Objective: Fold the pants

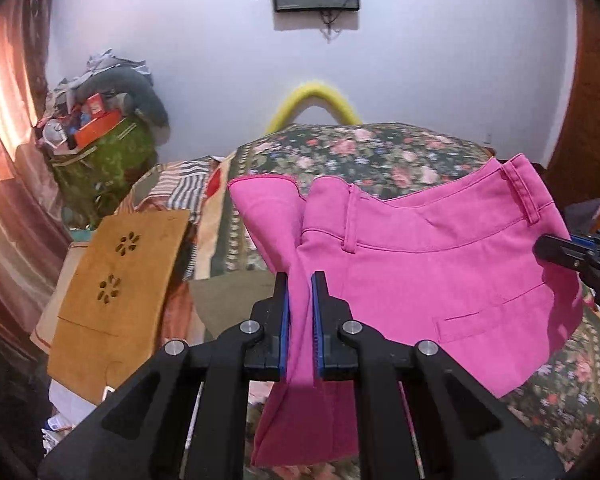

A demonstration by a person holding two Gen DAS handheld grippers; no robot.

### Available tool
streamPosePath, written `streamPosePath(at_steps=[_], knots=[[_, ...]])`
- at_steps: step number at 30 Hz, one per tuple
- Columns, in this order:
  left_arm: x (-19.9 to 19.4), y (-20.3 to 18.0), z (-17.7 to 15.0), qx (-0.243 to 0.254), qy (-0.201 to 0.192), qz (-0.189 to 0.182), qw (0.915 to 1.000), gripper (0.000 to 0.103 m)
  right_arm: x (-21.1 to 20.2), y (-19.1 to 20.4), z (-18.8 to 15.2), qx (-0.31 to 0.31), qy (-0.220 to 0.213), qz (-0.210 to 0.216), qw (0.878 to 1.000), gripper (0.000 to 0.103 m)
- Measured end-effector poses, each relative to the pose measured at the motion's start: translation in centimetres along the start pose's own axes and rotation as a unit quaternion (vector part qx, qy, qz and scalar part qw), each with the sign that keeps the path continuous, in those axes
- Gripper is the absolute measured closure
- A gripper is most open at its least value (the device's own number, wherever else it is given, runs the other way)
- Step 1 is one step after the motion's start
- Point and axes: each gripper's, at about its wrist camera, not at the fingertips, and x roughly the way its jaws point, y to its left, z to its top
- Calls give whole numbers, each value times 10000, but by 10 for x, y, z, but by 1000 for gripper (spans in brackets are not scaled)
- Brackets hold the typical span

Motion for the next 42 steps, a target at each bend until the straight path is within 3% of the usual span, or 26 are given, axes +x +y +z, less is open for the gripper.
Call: streamPosePath(at_steps=[13, 22, 26, 30, 31, 32, 34, 36, 38, 42], knots=[[129, 50, -15, -180, 522, 382, 9977, 93, 123, 14, 1, -150, 552, -182, 9982, 93], [200, 65, -34, -387, 856, 191, 9954, 93, 178, 9, -15, -201, 835, -392, 9955, 93], [222, 63, -47, -425, 1114, 309, 9924, 92, 189, 6, -23, -313, 986, -409, 9938, 93], [225, 66, -57, -451, 1152, 418, 9914, 84, 189, 5, -27, -317, 1012, -423, 9935, 91], [224, 69, -57, -503, 1180, 452, 9907, 75, 187, 5, -27, -327, 1022, -463, 9931, 91], [222, 72, -58, -546, 1214, 473, 9900, 58, 185, 5, -28, -349, 1041, -514, 9926, 90], [216, 79, -60, -661, 1246, 486, 9888, 45, 181, 3, -30, -329, 1128, -550, 9915, 90], [205, 84, -62, -649, 1222, 444, 9894, 45, 174, 0, -33, -183, 1269, -435, 9908, 88], [194, 89, -66, -670, 1291, 438, 9884, 43, 167, -3, -35, -88, 1319, -389, 9905, 77], [159, 90, -69, -637, 1202, 317, 9902, 42, 138, -1, -35, -6, 1158, -321, 9927, 72]])
